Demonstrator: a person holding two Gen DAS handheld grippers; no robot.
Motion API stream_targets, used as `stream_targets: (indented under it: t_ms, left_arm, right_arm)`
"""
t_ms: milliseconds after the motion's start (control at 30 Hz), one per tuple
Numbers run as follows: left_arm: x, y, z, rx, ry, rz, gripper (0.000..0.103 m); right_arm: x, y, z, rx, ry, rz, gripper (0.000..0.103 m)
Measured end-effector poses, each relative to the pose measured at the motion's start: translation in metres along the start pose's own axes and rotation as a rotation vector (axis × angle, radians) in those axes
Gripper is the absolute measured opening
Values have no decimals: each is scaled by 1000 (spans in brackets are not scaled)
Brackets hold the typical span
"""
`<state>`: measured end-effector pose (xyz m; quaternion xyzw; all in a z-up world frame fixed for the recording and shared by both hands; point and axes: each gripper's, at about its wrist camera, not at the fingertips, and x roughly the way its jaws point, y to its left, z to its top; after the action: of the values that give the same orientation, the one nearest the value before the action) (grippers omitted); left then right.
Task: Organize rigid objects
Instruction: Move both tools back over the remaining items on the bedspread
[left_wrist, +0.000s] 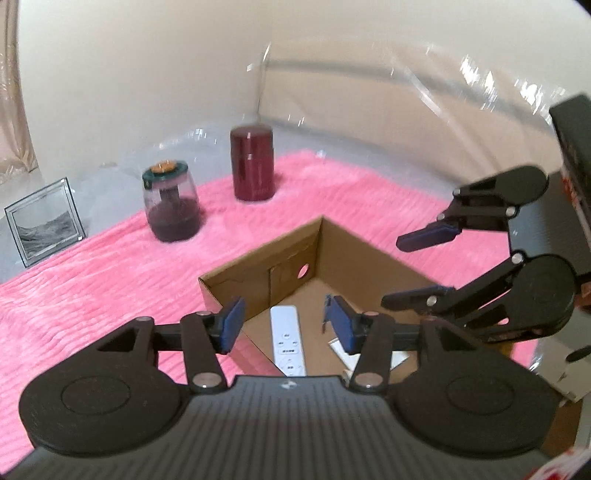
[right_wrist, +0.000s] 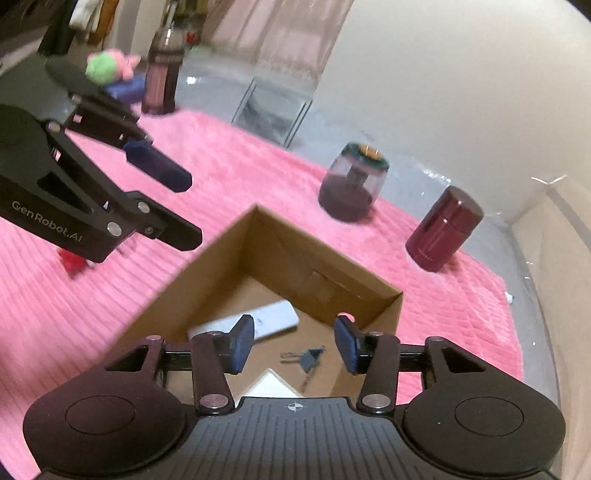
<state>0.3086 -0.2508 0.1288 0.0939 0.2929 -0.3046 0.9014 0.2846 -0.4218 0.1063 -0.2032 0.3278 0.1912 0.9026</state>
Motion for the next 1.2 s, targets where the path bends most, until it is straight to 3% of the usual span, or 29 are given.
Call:
stream_targets:
  t_ms: [200, 333, 533, 767, 1033, 1200]
  left_arm:
    - [-56, 11, -27, -33, -80, 38, 59]
    - [-90, 22, -52, -85, -121, 49, 66]
    - [-141, 41, -100, -158, -156, 90, 69]
    - [-183, 60, -158, -127, -144, 195, 74]
    - [-211, 85, -221, -208, -114, 289, 92]
    - [-213, 104, -249, -268, -94, 318, 94]
  right_arm:
    - [-39, 39, 5, 83, -76, -8, 66]
    - [-61, 63, 5, 152, -136, 38, 77]
    - [-76, 105, 3, 176, -181, 92, 79]
    - [-76, 159, -7, 222, -225, 141, 80]
    - [-50, 214, -21, 255, -195, 174, 81]
    - [-31, 228, -26, 286, -164, 189, 81]
